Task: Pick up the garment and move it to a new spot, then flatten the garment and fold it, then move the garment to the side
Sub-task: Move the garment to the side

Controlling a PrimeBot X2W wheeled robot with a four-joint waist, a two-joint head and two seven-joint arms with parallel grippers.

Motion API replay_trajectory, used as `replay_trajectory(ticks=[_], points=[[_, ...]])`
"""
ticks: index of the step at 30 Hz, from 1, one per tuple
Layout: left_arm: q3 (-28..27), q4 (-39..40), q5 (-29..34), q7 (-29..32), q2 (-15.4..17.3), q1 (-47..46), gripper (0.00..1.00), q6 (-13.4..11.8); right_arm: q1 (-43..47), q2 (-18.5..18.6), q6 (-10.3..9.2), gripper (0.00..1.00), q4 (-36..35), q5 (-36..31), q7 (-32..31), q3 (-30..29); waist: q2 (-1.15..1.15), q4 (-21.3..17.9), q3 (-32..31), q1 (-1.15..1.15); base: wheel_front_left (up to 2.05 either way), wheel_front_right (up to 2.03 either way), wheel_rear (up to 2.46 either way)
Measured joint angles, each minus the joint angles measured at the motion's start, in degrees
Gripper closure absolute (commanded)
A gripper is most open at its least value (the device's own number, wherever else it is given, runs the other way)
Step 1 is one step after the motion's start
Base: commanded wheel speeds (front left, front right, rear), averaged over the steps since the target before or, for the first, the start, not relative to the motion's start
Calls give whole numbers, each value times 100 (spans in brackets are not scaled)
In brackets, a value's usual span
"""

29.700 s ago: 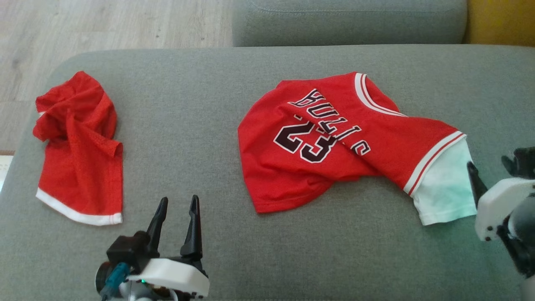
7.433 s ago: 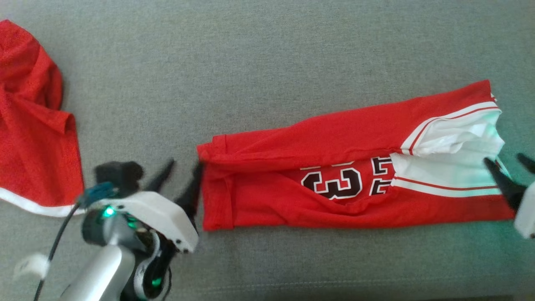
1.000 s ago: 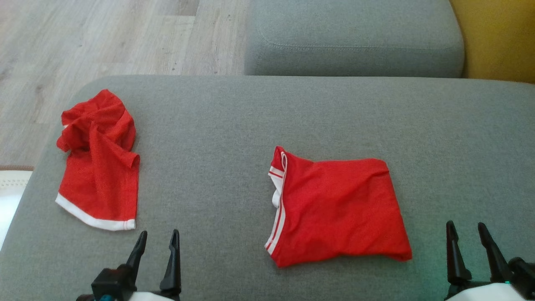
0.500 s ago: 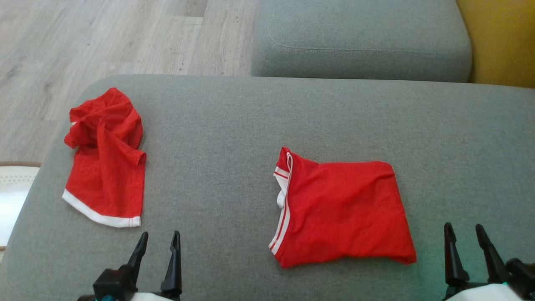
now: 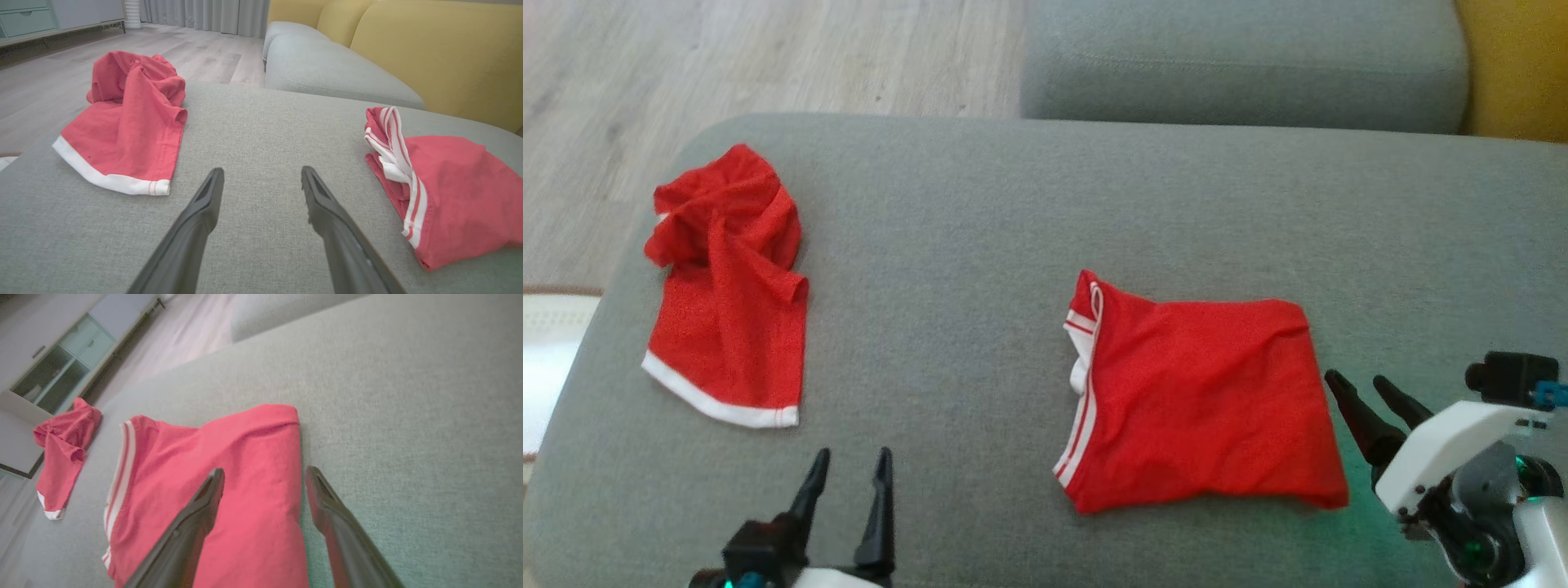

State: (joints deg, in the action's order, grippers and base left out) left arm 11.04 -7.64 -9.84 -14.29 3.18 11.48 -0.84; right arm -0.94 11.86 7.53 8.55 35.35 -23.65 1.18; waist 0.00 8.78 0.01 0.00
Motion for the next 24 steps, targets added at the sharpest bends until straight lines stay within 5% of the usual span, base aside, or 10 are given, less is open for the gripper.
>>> replay_trajectory(ticks=[5, 15, 16, 17, 24], points=[[207, -29, -51, 0, -4, -120, 0, -22, -347, -22, 0, 0, 604, -341, -728, -134, 0, 195, 132, 0, 0, 0, 0], [321, -19, -163, 0, 0, -276, 0, -121, -923, -268, 0, 0, 1713, -560, -1053, -324, 0, 524, 416, 0, 0, 0, 0], [330, -19, -171, 0, -1, -291, 0, -134, -983, -280, 0, 76, 1729, -471, -1049, -313, 0, 527, 435, 0, 0, 0, 0], [344, -18, -190, 0, -1, -315, 0, -154, -1050, -294, 0, 100, 1760, -379, -1043, -311, 0, 518, 452, 0, 0, 0, 0], [322, 122, -191, 0, -2, -487, 0, -207, -1369, -347, 0, 100, 1786, -108, -743, -119, 0, 70, 522, 0, 0, 0, 0]])
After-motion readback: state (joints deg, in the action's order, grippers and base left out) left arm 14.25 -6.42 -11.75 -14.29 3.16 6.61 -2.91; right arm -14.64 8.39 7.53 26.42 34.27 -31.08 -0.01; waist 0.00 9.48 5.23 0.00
